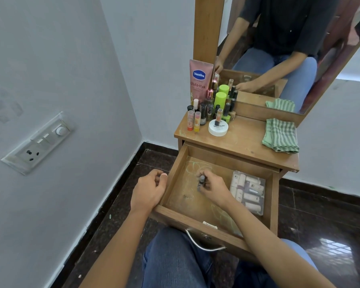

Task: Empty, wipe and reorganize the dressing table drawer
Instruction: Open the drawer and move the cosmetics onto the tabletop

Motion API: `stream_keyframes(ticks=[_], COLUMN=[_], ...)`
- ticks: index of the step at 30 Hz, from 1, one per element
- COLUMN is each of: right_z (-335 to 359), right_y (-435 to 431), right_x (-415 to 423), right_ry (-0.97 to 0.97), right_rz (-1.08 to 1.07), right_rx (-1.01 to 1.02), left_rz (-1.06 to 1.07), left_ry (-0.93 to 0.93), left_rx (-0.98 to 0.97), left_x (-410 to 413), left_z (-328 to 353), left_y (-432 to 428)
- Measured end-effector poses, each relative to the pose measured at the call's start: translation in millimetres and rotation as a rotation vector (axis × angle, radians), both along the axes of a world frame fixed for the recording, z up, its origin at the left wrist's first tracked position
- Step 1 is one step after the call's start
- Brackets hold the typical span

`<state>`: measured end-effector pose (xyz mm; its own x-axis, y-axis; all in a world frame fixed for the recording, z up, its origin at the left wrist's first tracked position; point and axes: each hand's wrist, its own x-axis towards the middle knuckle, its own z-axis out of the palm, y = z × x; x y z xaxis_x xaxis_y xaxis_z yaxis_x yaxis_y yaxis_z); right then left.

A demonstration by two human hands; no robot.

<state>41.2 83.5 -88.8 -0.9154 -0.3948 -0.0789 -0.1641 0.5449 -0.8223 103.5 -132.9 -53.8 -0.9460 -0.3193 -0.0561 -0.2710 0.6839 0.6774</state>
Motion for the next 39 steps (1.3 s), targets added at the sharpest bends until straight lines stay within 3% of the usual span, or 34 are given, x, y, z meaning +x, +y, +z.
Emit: stream_keyframes(ticks=[5, 11, 13, 20, 28, 39], right_z=[10.9, 72.3, 93.0, 95.2, 81.2, 80.2], right_y=[-6.1, -18.4, -22.6, -35.3, -44.7, -49.0], right_x=[-1.4, -29.4, -48.7, -94.1, -94.1, -105.0], right_ry=[0.154, 0.465, 0.502, 0.430, 0.484, 0.455], right_rz=[0.068, -0.215, -0.297, -0.387, -0.486, -0.520], right_rx=[0.344, 0.009, -0.006, 0.106, 0.010, 0.063], left_rz=[0.001, 0.015, 0.018, 0.008, 0.000, -0.005], left_ry=[0.003, 0.003, 0.007, 0.022, 0.028, 0.022], left_rx=[0.005, 0.009, 0.009, 0.014, 0.005, 0.004], left_x=[-0.3, -0.5, -0.4, 0.5, 0.1, -0.1], left_z=[0.5, 2.4, 2.0, 3.5, 1.7, 1.0], left_y=[-0.1, 1.0, 1.2, 0.8, 0.1, 0.0])
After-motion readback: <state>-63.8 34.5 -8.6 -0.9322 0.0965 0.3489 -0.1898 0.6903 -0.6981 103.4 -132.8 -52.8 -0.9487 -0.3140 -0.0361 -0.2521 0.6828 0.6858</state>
